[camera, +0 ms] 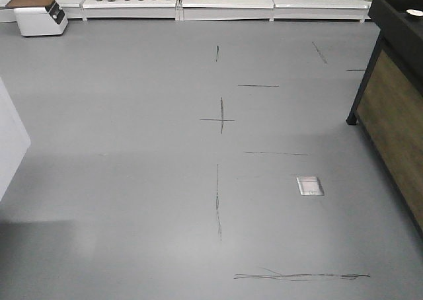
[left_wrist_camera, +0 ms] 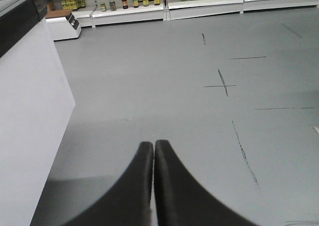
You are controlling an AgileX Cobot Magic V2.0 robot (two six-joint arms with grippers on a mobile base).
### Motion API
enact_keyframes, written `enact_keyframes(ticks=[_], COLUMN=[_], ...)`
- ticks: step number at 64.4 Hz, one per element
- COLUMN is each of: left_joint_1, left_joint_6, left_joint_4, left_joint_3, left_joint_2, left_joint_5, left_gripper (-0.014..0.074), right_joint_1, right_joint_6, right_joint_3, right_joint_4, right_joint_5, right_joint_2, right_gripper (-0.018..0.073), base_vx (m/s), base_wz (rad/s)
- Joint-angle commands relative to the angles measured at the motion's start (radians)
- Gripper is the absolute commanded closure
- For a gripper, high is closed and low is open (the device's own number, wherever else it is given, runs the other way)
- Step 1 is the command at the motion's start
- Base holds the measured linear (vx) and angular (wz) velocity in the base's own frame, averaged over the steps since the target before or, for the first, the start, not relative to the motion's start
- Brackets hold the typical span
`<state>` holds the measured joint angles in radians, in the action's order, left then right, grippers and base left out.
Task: Pick three apples into basket with both arms
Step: 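Drive the base forward across the floor toward the fruit tables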
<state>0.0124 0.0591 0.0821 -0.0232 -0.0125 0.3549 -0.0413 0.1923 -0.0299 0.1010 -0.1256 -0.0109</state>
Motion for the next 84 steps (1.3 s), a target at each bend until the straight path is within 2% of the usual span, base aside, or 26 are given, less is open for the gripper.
enact_keyframes(ticks=[1,84], left_joint_1=[-0.001,-0.001], left_joint_6=[0.007,0.007], left_joint_4=[0.001,0.001], left_joint_3=[-0.027,-0.027], left_joint_2=[-0.022,-0.022], left_joint_5=[-0.068,-0.068], left_gripper=[0.0603,0.0603], right_joint_1=[0.001,0.001], right_joint_6=[-0.002,-0.002], right_joint_3=[-0.010,-0.010], right_joint_4=[0.002,0.002], right_joint_5=[0.075,0.075], right_joint_2=[-0.008,-0.008], right_gripper=[0.0563,0.0563], base_vx=[0.09,0.12], base_wz=[0.00,0.07])
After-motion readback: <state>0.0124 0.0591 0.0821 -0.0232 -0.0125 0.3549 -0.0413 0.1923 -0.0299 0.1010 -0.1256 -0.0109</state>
